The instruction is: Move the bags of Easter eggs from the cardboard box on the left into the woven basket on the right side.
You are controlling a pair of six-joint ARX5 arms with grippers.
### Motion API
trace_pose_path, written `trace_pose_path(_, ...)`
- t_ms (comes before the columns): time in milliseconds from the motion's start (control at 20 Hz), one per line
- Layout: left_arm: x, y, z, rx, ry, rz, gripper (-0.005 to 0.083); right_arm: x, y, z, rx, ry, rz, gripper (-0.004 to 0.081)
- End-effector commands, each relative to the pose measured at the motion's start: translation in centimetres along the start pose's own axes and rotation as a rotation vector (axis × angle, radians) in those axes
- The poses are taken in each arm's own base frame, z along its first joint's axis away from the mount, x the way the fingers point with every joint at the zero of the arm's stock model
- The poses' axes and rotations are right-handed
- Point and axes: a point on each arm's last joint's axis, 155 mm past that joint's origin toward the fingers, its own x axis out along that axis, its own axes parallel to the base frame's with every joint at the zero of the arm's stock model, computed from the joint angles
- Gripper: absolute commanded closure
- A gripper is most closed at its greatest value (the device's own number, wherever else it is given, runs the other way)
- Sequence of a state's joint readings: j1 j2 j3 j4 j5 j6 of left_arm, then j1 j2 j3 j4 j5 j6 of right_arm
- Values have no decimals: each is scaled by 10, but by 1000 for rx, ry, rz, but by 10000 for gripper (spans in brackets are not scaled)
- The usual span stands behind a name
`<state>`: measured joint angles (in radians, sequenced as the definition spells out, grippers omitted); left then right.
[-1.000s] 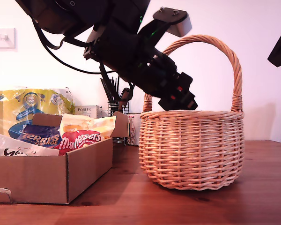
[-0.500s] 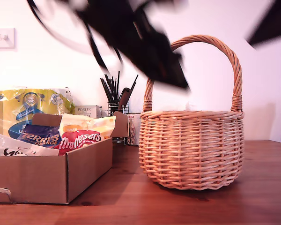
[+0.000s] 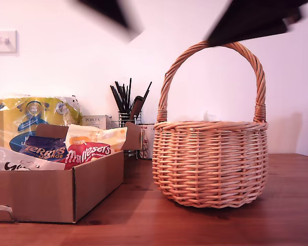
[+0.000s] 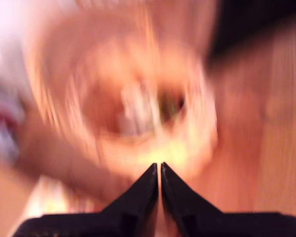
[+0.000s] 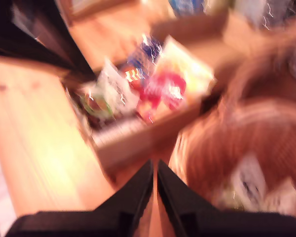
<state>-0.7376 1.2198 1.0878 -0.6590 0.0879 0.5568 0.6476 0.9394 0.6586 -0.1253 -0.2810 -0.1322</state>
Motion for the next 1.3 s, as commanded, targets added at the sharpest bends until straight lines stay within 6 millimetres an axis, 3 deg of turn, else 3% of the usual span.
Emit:
trace_pose_path(0,5,7,-26,-11,64,3,797,7,4,-4,-16,-2,29,783)
trace_pose_path(300,13,57,-92,-61,156,26,797,29,0,-15,-25,25,39,783)
trace_pose_path(650,50,69,-143,28,216,-89,793,35,-1,-21,-37,43,41,783)
trace_pose_path(900,56,85,-161,27,233,-67,626,35,-1,-21,-37,41,41,783)
trace_pose_path(1050,51,96,-170,49,242,-43,409,35,-1,-20,-38,39,41,783)
trace_pose_path(1250,45,113,-182,37,254,9,399,36,-2,-13,-46,12,38,783)
